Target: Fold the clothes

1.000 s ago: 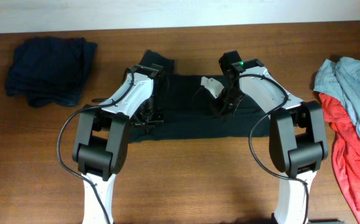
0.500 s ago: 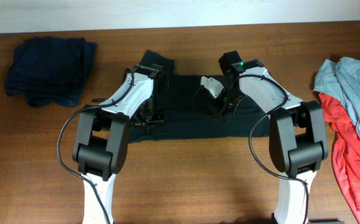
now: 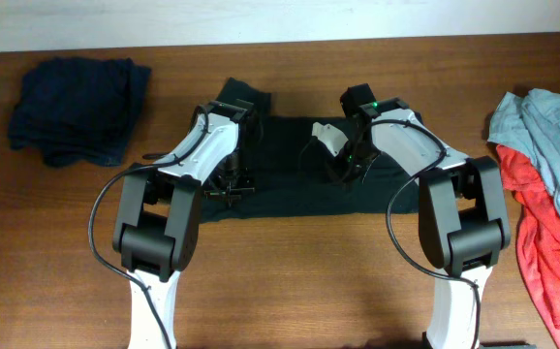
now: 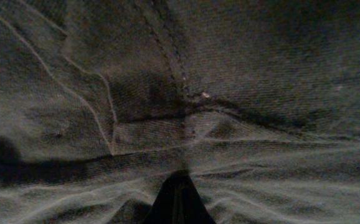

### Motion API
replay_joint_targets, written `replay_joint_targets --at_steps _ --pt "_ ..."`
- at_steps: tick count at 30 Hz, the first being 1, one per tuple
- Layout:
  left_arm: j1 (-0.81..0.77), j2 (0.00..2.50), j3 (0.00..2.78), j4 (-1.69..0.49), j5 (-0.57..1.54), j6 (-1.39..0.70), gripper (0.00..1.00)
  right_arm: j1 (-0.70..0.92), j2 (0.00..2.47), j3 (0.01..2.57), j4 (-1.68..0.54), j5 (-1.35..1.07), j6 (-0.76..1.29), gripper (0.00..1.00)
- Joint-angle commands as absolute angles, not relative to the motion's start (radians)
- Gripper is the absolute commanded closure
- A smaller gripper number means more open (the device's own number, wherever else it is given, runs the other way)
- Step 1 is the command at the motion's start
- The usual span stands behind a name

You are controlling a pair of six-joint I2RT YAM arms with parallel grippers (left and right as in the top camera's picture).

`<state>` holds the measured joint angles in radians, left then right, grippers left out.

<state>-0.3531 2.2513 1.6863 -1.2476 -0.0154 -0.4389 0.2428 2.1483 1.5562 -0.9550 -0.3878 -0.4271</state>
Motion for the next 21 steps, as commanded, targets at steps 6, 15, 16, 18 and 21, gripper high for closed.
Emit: replay_joint_targets --at_steps 6,15,16,18,21 --pt "-0.344 2.262 1.67 -1.242 -0.05 -0.448 1.0 0.242 2.167 1.551 -0.951 -0.408 -0.437 0.96" --pt "-0.344 2.262 1.67 -1.242 -0.05 -0.448 1.0 0.242 2.167 1.537 -0.944 -0.408 -0.433 0.96" --pt "-0.344 2.262 1.67 -1.242 -0.05 -0.448 1.0 0.242 2.167 1.533 -0.939 -0.408 -0.433 0.96" --pt "-0.344 2.262 1.67 -1.242 -0.05 -0.448 1.0 0.242 2.167 1.53 -0.934 -0.408 -0.432 0.96" --pt "-0.344 2.262 1.67 -1.242 -0.051 -0.448 1.0 0.242 2.167 1.53 -0.934 -0.408 -0.429 0.96"
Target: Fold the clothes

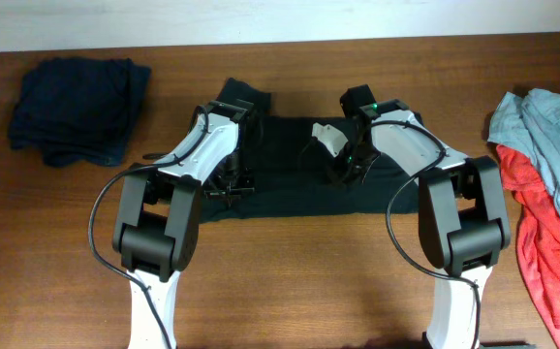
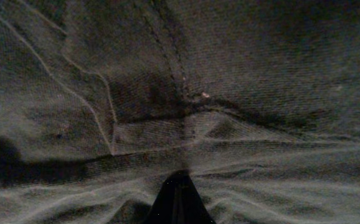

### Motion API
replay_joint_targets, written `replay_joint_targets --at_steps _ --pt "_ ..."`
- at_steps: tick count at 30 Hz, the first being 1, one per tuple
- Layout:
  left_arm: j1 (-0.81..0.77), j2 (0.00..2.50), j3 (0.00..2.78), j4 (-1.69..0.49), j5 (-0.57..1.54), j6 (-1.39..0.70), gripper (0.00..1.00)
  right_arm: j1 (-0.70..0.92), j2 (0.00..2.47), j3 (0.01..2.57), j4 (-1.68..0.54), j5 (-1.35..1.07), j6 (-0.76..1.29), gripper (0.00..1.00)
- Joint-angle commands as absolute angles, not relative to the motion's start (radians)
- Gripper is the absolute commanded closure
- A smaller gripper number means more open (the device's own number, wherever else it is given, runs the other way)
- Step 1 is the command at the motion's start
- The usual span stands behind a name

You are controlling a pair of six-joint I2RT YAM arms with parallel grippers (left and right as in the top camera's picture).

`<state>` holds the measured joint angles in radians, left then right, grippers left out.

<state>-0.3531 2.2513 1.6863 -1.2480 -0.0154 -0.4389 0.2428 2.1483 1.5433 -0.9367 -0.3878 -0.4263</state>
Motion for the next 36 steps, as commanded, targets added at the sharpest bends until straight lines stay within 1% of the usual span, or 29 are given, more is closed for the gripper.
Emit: replay_joint_targets --at_steps 1,26,36 --pt "-0.344 2.262 1.67 -1.242 -0.05 -0.448 1.0 0.242 2.167 1.53 -0.934 -0.409 -0.429 0.96" --pt "-0.344 2.262 1.67 -1.242 -0.049 -0.448 1.0 0.242 2.167 1.511 -0.905 -0.407 -0.41 0.95" --pt "-0.344 2.262 1.67 -1.242 -0.05 -0.448 1.0 0.241 2.167 1.533 -0.881 -0.331 -0.38 0.94"
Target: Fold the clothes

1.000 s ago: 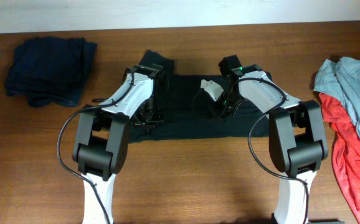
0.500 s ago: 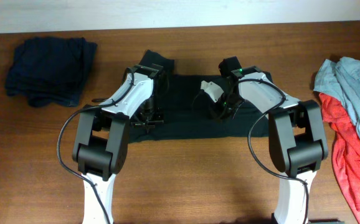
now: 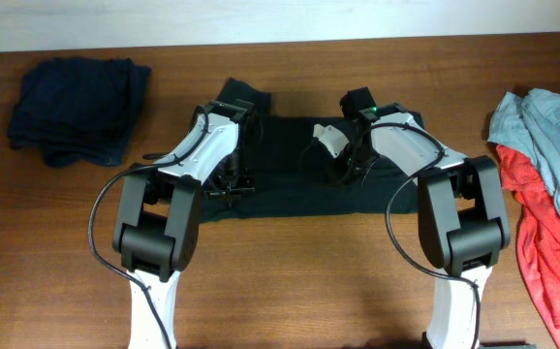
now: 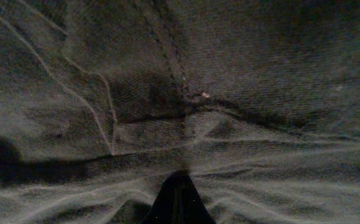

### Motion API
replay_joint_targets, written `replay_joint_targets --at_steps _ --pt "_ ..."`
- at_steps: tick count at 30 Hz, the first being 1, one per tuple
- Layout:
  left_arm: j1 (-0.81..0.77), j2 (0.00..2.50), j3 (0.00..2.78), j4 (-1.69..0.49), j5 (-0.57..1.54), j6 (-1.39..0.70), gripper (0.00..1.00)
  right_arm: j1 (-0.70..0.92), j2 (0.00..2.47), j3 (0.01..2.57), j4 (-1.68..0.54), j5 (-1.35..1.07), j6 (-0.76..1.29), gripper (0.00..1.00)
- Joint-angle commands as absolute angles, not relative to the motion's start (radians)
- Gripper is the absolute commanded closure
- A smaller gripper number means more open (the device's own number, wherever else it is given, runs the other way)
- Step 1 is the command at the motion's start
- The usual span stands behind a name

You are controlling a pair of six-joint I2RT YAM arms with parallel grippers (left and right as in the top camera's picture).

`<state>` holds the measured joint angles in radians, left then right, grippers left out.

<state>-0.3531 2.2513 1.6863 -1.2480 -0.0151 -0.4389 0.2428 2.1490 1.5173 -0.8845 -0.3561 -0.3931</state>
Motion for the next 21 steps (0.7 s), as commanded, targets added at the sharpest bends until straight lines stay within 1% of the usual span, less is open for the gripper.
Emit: replay_joint_targets --at_steps 1,12,21 --pt "-0.344 2.262 1.67 -1.242 -0.05 -0.448 1.0 0.241 2.167 1.533 -0.878 -0.331 -0.38 0.94" --pt "-0.344 2.262 1.67 -1.242 -0.05 -0.448 1.0 0.241 2.167 1.543 -0.854 -0.329 -0.376 0.94" --pt "-0.344 2.262 1.67 -1.243 -0.05 -0.448 1.0 0.241 2.167 1.561 -0.779 -0.328 -0.305 0.94"
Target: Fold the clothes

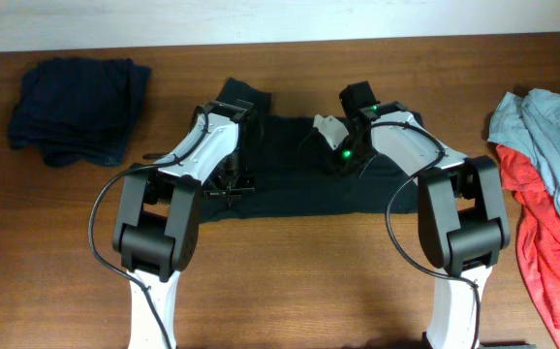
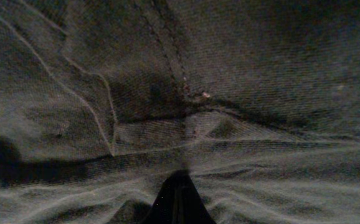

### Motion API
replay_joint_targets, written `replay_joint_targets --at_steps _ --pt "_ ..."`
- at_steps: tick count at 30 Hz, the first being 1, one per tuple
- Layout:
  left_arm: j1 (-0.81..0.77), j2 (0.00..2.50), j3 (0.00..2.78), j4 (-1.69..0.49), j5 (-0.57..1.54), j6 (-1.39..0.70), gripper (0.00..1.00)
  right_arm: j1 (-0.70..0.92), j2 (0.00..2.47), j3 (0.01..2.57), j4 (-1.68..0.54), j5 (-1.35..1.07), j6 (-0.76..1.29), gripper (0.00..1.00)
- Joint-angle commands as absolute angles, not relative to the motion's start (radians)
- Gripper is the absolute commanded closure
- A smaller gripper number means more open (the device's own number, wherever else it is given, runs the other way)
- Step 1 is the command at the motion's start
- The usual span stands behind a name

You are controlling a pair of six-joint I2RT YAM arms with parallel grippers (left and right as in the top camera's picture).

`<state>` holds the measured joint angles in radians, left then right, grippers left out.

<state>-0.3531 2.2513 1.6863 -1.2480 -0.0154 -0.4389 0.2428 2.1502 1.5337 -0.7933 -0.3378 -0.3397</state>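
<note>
A dark garment (image 1: pixel 290 189) lies spread across the middle of the table, with a white tag (image 1: pixel 325 126) on a raised fold near its upper middle. My left gripper (image 1: pixel 230 182) is down on its left part. In the left wrist view the cloth (image 2: pixel 242 74) fills the frame, seams and wrinkles running toward the left gripper (image 2: pixel 179 198), whose fingers stand together, shut on the cloth. My right gripper (image 1: pixel 342 155) is low over the garment beside the tag. Its fingers are hidden under the wrist.
A folded navy pile (image 1: pixel 78 109) sits at the far left of the wooden table (image 1: pixel 309 281). A heap of light blue (image 1: pixel 542 126) and red clothes (image 1: pixel 551 242) lies at the right edge. A strip of dark cloth (image 1: pixel 241 95) sticks out behind the left arm.
My right gripper has shifted slightly toward the far edge, and the white tag and its fold have moved with it. The left gripper and the cloth around it look the same.
At every earlier moment my left gripper was shut on the dark garment's left part and has not moved. My right gripper stayed low beside the white tag, shifted a little left, and now stands a little farther back with the tag.
</note>
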Motion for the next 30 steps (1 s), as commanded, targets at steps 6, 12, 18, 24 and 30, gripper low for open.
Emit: replay_joint_targets --at_steps 6,12,18,24,30 --pt "-0.344 2.262 1.67 -1.242 -0.05 -0.448 1.0 0.241 2.167 1.561 -0.737 -0.271 -0.276 0.94" --pt "-0.344 2.262 1.67 -1.242 -0.05 -0.448 1.0 0.236 2.161 1.607 -0.733 -0.228 -0.194 0.91" --pt "-0.337 2.262 1.67 -1.242 -0.057 -0.448 1.0 0.186 2.13 1.825 -0.959 -0.21 -0.144 0.87" --pt "-0.337 2.262 1.67 -1.242 -0.057 -0.448 0.94 0.046 2.129 2.046 -1.276 -0.095 -0.049 0.75" --pt "-0.337 2.262 1.67 -1.242 -0.057 -0.448 0.77 -0.123 2.133 2.033 -1.462 -0.101 0.072 0.96"
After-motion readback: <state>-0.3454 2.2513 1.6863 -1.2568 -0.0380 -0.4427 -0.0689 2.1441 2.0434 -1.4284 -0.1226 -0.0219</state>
